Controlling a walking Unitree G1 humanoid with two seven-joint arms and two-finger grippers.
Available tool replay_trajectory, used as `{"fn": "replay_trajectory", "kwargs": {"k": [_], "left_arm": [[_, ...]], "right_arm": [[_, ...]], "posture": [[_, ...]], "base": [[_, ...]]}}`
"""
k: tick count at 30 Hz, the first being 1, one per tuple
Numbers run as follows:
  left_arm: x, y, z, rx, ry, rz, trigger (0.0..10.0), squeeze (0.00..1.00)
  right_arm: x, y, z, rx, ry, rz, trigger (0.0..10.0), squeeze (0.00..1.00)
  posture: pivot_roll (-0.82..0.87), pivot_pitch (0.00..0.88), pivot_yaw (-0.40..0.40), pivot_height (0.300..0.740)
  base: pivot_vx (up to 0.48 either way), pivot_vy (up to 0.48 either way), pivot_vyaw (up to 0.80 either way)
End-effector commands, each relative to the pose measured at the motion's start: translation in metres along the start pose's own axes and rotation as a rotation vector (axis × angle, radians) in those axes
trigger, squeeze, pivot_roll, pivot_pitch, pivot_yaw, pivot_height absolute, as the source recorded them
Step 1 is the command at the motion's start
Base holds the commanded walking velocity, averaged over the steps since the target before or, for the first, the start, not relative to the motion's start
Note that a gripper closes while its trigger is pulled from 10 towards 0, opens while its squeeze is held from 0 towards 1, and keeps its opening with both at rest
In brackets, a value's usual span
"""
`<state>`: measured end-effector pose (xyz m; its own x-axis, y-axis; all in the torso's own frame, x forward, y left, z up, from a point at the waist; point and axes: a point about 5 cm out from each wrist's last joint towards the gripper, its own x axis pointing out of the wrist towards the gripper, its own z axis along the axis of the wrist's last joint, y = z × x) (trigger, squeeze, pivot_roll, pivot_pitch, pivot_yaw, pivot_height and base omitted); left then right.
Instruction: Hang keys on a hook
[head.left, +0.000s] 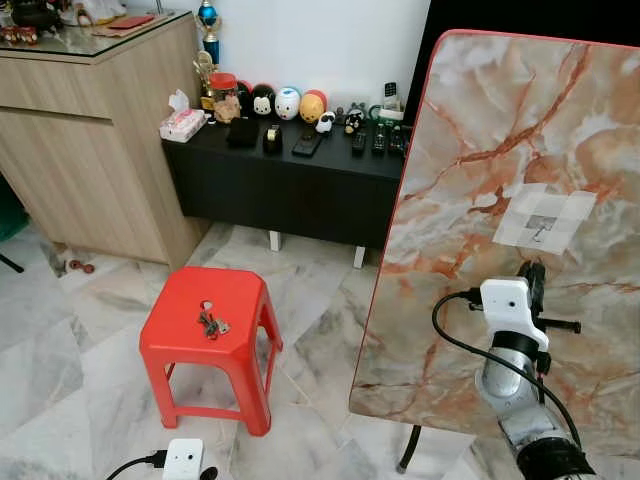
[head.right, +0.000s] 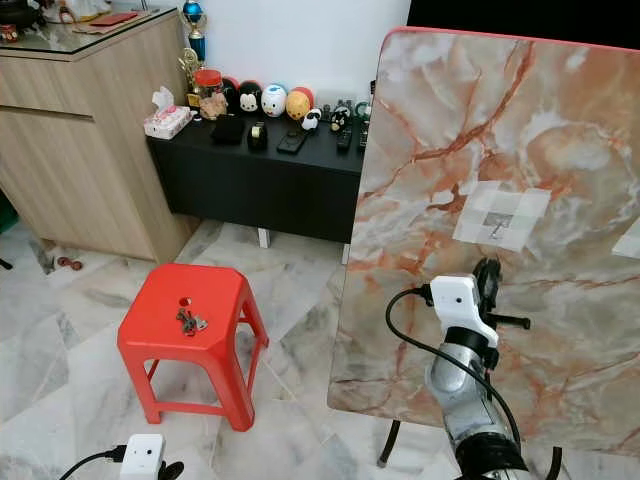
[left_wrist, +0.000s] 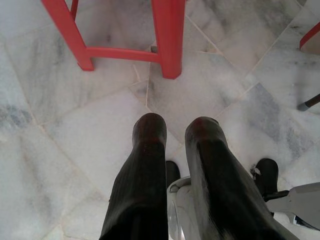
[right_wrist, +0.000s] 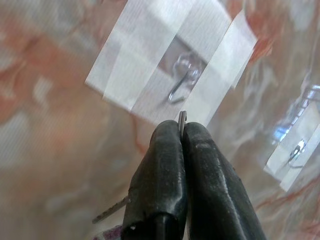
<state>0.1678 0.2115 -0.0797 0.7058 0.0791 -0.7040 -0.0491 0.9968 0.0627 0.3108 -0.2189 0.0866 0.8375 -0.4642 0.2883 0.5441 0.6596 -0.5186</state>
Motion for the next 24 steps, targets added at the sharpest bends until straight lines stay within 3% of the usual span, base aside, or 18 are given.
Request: {"fn": "replay_trajectory", "kwargs": {"k": [1, 24], "left_arm": [[-0.0014, -0.0017, -0.0055, 0.008, 0.025, -0.003, 10.0, 0.00], [-0.0004, -0.0015, -0.0035, 0.004, 0.023, -0.002, 10.0, 0.00]], "right_arm": [[0.0103, -0.0067, 0.0109, 0.011, -0.042, -0.042, 10.0, 0.00], [0.0186, -0.0120, 0.0090, -0.056, -0.053, -0.040, 10.0, 0.00]], "posture": [[0.17, 0.000, -0.081, 0.740], [0.17, 0.000, -0.080, 0.740]], "base": [[0.000, 0.000, 0.00], [0.000, 0.000, 0.00]]}}
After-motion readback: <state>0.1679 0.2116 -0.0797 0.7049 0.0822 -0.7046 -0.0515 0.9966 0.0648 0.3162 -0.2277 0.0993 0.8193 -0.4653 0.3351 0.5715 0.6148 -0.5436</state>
